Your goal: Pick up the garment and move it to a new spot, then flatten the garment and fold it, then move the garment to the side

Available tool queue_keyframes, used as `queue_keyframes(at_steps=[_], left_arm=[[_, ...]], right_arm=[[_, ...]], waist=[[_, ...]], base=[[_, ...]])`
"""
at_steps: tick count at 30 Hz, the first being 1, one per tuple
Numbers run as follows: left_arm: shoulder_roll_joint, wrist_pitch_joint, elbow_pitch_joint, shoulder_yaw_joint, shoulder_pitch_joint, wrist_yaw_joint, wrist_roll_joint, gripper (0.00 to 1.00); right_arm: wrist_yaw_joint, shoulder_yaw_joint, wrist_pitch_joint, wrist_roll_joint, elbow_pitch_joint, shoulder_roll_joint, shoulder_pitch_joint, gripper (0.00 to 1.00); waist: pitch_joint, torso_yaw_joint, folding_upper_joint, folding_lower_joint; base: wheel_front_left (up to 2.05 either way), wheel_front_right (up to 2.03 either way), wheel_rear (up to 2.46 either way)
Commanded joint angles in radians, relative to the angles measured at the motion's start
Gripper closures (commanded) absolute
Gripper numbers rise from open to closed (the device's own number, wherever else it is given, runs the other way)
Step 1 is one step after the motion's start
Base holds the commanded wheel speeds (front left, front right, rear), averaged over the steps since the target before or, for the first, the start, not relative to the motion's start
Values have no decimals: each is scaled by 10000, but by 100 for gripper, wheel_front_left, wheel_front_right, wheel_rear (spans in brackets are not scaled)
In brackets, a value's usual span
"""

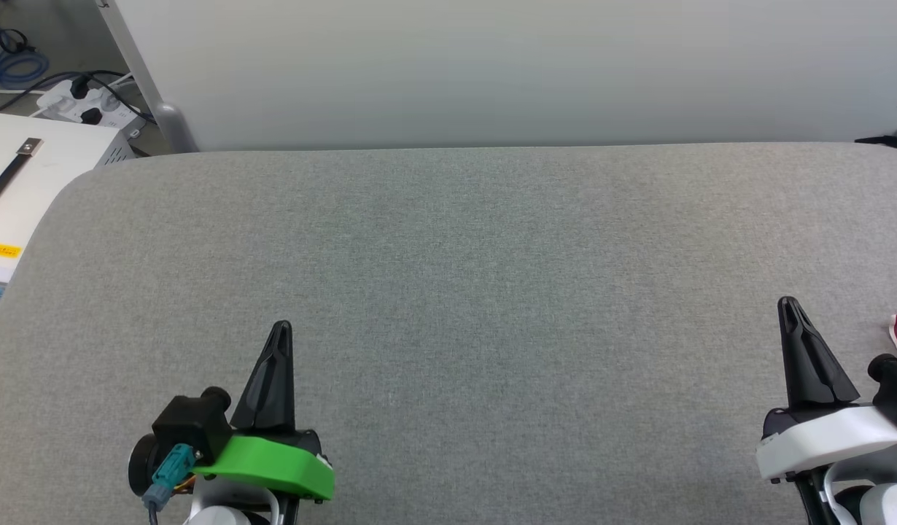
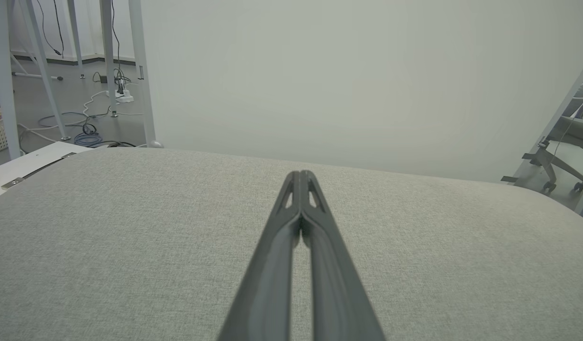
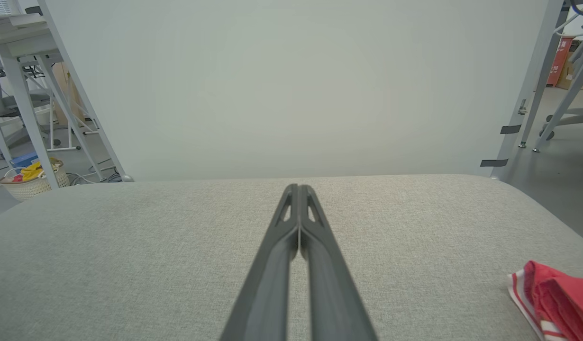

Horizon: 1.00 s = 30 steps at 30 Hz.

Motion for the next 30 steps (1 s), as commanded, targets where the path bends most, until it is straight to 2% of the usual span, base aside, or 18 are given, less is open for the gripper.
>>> queue_keyframes(at_steps=[1,30], left_arm=[[-3,86,-25,31,5,40,80,100],[-20,668,-231,142,31,271,625,100]], right_arm=[[0,13,52,-102,11,29,0,100],[-2,100,361,-695,73,248,-2,100]], waist=[[-6,1,0,1],[-98,15,0,1]], base=[[0,0,0],[0,0,0]])
